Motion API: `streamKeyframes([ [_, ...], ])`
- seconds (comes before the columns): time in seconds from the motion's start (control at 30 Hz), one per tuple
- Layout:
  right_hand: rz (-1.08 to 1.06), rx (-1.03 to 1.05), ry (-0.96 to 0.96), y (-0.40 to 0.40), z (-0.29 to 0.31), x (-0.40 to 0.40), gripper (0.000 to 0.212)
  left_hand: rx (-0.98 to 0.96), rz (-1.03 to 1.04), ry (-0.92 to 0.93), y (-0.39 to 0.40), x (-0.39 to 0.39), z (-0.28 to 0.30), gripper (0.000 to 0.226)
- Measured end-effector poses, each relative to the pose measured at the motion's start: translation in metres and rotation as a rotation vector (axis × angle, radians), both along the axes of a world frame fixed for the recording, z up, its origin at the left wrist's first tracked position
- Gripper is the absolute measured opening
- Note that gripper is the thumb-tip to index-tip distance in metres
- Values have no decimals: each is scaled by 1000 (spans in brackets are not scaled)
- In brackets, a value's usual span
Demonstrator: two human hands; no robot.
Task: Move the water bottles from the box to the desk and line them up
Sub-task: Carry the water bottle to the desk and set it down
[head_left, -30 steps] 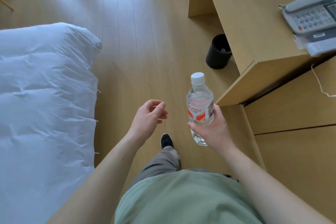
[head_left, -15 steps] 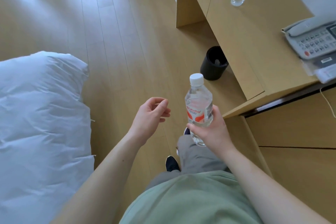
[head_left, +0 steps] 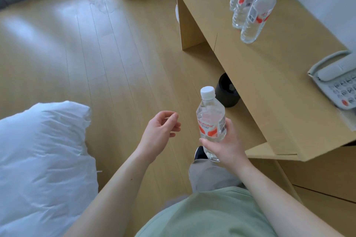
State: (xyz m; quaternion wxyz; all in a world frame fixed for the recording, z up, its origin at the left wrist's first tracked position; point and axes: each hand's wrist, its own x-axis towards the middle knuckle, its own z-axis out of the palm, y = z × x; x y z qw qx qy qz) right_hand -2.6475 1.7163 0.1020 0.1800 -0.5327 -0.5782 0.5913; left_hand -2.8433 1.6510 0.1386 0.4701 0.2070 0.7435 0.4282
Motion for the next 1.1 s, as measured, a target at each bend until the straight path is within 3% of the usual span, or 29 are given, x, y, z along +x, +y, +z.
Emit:
streamKeyframes([
  [0.57,-282,-65,1,149,2,-37,59,5,-291,9,214,-45,15,18],
  [0.8,-438,-86,-59,215,-6,-55,56,51,-529,11,317,-54,22,12],
  [0.97,-544,-51,-95,255,-2,-68,59,64,-751,8,381,-54,26,34],
  [1.1,-590,-45,-108,274,1,-68,60,61,-927,-15,413,-42,29,38],
])
